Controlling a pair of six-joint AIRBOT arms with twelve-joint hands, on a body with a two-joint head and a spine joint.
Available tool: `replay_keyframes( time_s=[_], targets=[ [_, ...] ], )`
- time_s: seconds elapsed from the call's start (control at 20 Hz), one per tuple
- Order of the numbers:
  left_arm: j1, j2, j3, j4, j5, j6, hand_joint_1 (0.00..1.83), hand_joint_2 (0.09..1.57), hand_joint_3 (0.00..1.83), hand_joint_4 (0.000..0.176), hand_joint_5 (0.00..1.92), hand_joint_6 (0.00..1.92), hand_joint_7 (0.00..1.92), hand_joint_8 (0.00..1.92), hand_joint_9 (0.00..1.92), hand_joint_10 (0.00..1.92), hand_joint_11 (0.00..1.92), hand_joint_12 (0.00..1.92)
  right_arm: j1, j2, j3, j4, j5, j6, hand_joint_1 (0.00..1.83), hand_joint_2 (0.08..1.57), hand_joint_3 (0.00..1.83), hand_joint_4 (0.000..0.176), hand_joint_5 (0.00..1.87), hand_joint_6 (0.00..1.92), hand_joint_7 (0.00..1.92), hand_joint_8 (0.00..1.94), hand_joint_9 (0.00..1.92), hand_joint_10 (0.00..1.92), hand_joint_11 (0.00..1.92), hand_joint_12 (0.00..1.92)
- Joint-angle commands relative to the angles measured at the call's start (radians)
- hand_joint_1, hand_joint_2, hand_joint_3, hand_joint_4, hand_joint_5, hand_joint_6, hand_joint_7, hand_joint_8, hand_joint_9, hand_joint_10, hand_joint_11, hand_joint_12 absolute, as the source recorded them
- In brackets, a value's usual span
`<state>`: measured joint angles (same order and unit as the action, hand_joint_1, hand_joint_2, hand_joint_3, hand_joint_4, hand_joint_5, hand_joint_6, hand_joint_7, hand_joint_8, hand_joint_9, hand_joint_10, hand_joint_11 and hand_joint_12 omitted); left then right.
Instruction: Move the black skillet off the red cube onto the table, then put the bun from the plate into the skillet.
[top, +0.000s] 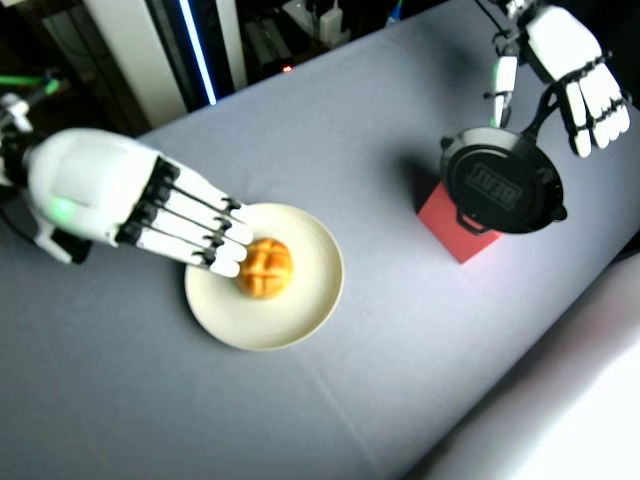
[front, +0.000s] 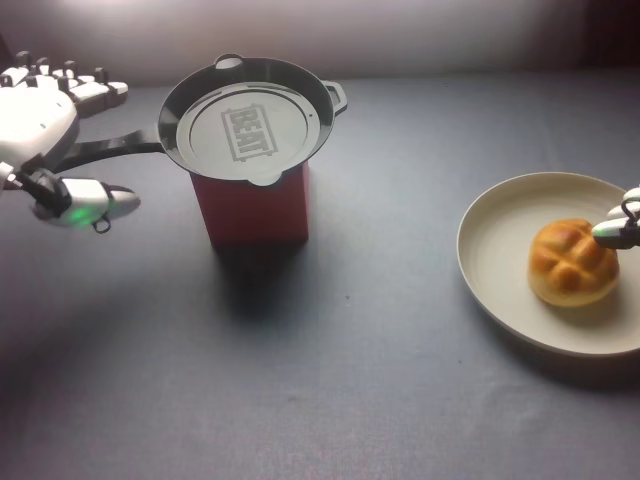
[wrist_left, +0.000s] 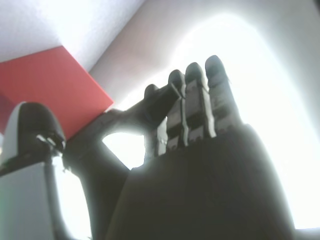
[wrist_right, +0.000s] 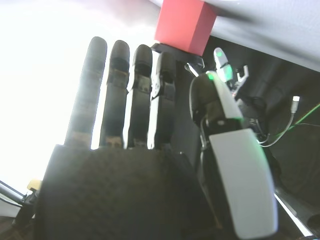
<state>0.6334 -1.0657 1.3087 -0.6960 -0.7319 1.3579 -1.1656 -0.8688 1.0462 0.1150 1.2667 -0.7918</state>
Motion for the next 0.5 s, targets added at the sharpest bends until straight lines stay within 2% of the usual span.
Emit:
replay_keyframes(
  time_s=[0.0,0.05,0.1,0.15,0.2,0.25,0.3,0.35,0.4,0.45],
  targets=[
    [-0.018,-0.006,0.014,0.020,-0.065,0.008,0.78,1.01,0.00,0.094,0.34,0.01,0.28,0.00,0.16,0.01,0.00,0.20,0.009,-0.002,0.005,0.011,0.111,0.009,0.66,1.38,0.00,0.000,0.70,0.00,0.67,0.00,0.58,0.00,0.40,0.36],
    [-0.031,-0.017,0.027,0.018,-0.044,0.021,0.78,1.03,0.00,0.092,0.42,0.00,0.38,0.00,0.32,0.01,0.00,0.49,0.009,-0.003,0.007,0.008,0.109,0.012,0.69,1.38,0.00,0.000,0.71,0.00,0.67,0.00,0.58,0.00,0.39,0.38],
    [-0.043,-0.026,0.038,0.016,-0.025,0.032,0.80,1.04,0.00,0.068,0.54,0.00,0.57,0.00,0.54,0.05,0.00,0.92,0.009,-0.004,0.008,0.007,0.108,0.014,0.68,1.37,0.00,0.000,0.71,0.00,0.67,0.00,0.59,0.00,0.39,0.40],
    [-0.051,-0.037,0.051,0.011,-0.007,0.042,0.81,1.04,0.00,0.056,0.63,0.01,0.68,0.02,0.66,0.08,0.00,1.14,0.009,-0.004,0.008,0.006,0.108,0.014,0.67,1.37,0.00,0.000,0.71,0.00,0.68,0.00,0.60,0.00,0.37,0.46],
    [-0.054,-0.045,0.061,0.003,0.002,0.043,0.84,1.05,0.00,0.026,0.77,0.03,0.85,0.05,0.77,0.15,0.03,1.35,0.009,-0.005,0.008,0.005,0.107,0.014,0.65,1.37,0.00,0.000,0.71,0.00,0.67,0.00,0.59,0.00,0.34,0.55],
    [-0.055,-0.050,0.066,-0.003,0.003,0.043,0.88,1.05,0.00,0.000,0.87,0.03,0.97,0.07,0.75,0.44,0.12,1.50,0.009,-0.006,0.009,0.005,0.106,0.014,0.66,1.37,0.00,0.000,0.70,0.00,0.66,0.00,0.58,0.00,0.30,0.64],
    [-0.057,-0.053,0.069,-0.004,0.006,0.043,0.95,1.15,0.00,0.140,0.87,0.94,1.10,0.30,0.80,1.03,0.43,1.66,0.009,-0.008,0.009,0.004,0.105,0.014,0.65,1.38,0.00,0.000,0.69,0.00,0.66,0.00,0.58,0.00,0.28,0.66],
    [-0.058,-0.054,0.068,-0.004,0.005,0.043,0.91,1.11,0.00,0.018,0.69,1.37,0.94,1.17,0.88,1.49,0.71,1.86,0.009,-0.008,0.009,0.004,0.105,0.014,0.62,1.37,0.00,0.000,0.70,0.00,0.66,0.00,0.58,0.00,0.27,0.67],
    [-0.058,-0.055,0.068,-0.005,0.004,0.043,0.89,1.11,0.00,0.000,0.65,1.68,0.86,1.72,0.93,1.80,0.89,1.91,0.009,-0.009,0.009,0.004,0.104,0.014,0.65,1.37,0.00,0.000,0.70,0.00,0.67,0.00,0.59,0.00,0.28,0.68],
    [-0.058,-0.056,0.068,-0.005,0.004,0.043,0.90,1.13,0.00,0.000,0.74,1.87,0.94,1.88,1.06,1.90,1.06,1.92,0.009,-0.010,0.009,0.004,0.103,0.014,0.68,1.37,0.00,0.000,0.71,0.00,0.68,0.00,0.60,0.01,0.29,0.70]
  ],
)
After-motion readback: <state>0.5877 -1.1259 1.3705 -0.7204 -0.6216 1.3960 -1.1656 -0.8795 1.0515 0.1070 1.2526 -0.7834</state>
